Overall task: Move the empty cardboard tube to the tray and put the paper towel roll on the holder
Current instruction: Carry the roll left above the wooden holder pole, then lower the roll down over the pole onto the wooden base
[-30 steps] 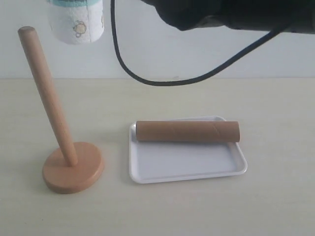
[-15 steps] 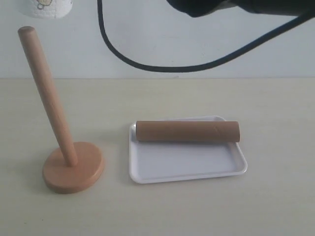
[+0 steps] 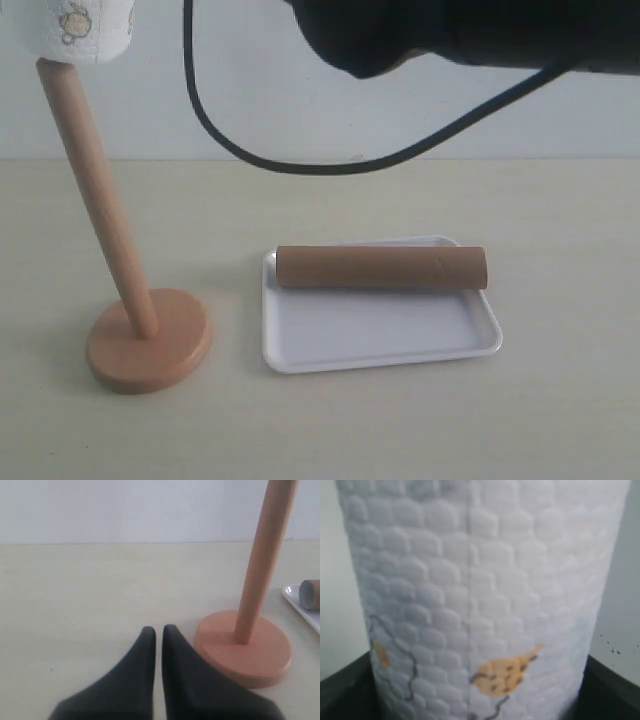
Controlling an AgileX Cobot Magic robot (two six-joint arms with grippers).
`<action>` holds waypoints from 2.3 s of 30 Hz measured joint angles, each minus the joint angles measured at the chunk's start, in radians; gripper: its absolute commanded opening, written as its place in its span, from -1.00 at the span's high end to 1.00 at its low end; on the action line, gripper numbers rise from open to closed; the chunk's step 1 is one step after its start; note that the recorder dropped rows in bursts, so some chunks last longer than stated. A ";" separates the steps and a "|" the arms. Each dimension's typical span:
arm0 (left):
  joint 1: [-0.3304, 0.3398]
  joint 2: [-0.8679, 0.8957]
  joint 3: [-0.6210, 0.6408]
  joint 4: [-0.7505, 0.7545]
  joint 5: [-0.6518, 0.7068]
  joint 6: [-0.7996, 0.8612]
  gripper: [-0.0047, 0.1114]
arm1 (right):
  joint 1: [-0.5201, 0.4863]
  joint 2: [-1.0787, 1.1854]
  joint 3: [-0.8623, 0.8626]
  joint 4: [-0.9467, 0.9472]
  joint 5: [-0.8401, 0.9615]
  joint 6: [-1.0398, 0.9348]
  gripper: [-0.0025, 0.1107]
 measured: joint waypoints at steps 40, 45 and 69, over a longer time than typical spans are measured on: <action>0.000 0.000 0.000 0.000 0.000 0.000 0.85 | 0.000 0.269 0.000 -0.067 0.009 0.037 0.96; 0.000 0.000 0.000 0.000 0.000 0.000 0.85 | 0.000 0.308 0.000 -0.098 -0.014 0.040 0.96; 0.000 0.000 0.000 0.000 0.000 0.000 0.85 | 0.022 0.426 0.000 -0.185 0.017 0.026 0.96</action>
